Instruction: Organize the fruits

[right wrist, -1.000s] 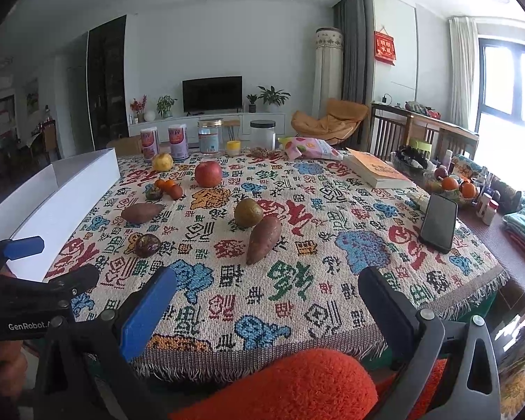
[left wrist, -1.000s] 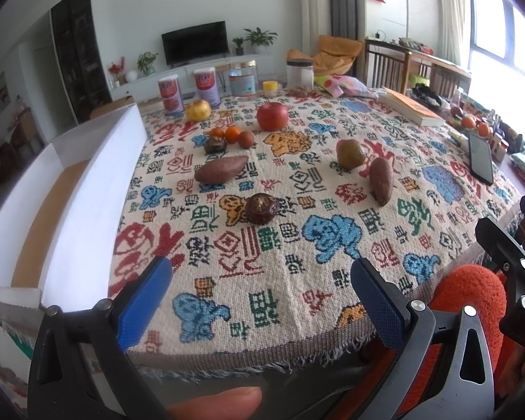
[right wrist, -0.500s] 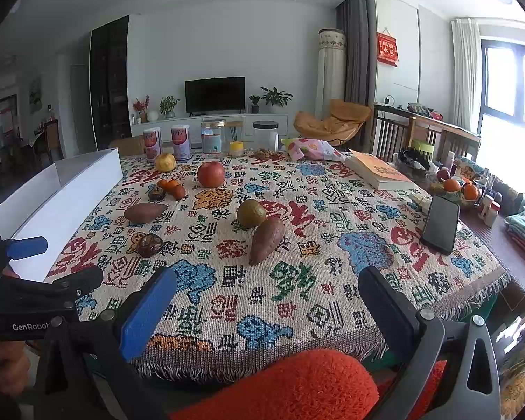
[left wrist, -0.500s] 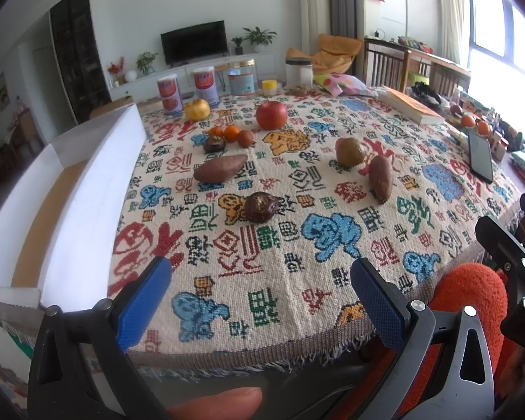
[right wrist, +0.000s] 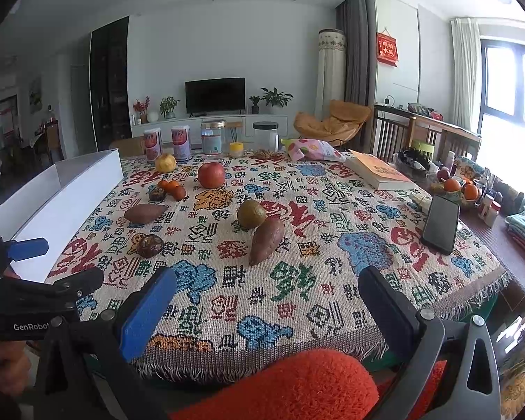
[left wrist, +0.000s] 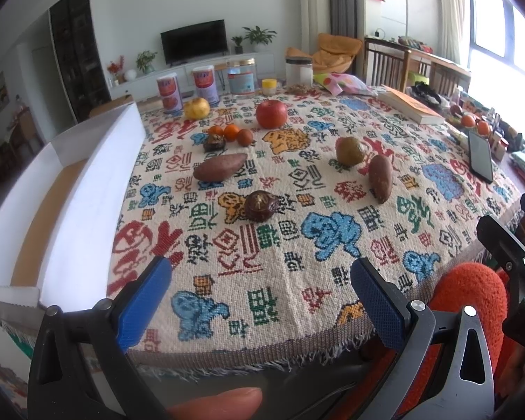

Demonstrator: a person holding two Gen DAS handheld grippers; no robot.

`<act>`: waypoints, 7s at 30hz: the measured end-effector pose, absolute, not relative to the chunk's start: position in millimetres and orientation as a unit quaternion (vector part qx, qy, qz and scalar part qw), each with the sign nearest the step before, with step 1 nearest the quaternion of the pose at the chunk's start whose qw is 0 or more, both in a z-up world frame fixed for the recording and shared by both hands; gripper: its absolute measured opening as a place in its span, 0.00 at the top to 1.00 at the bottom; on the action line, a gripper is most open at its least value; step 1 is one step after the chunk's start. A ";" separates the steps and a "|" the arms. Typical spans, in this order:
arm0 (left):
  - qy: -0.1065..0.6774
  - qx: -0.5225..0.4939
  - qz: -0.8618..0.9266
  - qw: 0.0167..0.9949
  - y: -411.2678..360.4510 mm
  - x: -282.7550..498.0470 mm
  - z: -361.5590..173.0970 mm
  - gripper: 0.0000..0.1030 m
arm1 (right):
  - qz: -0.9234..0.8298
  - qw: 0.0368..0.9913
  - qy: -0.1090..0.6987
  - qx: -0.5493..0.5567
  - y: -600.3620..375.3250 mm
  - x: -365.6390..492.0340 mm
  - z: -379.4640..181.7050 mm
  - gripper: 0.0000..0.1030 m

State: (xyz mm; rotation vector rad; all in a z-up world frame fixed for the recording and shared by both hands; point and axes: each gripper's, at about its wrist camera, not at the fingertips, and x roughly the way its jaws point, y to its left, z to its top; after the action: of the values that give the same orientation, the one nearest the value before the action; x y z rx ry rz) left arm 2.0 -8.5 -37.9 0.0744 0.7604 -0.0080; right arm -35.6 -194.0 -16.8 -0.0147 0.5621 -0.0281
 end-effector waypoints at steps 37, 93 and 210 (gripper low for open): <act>0.376 0.034 -0.004 0.926 -8.3 1.6 -39.9 0.01 | -0.011 0.959 0.284 -0.009 -192.3 -34.8 -21.8 0.00; 0.510 0.091 -0.054 0.854 53.0 248.2 -106.8 0.02 | -0.014 0.957 0.289 0.017 -212.4 -35.2 -26.9 0.00; 0.437 -0.030 0.038 0.898 51.2 150.9 -126.6 0.07 | 0.053 0.889 0.455 -0.009 -125.1 154.4 -133.2 0.07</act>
State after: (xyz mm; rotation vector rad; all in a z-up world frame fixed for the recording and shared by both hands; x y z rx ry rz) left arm 150.9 51.2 -126.6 -0.0612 0.9041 0.0791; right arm 154.4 -125.1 -133.2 -0.0197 0.9452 0.1101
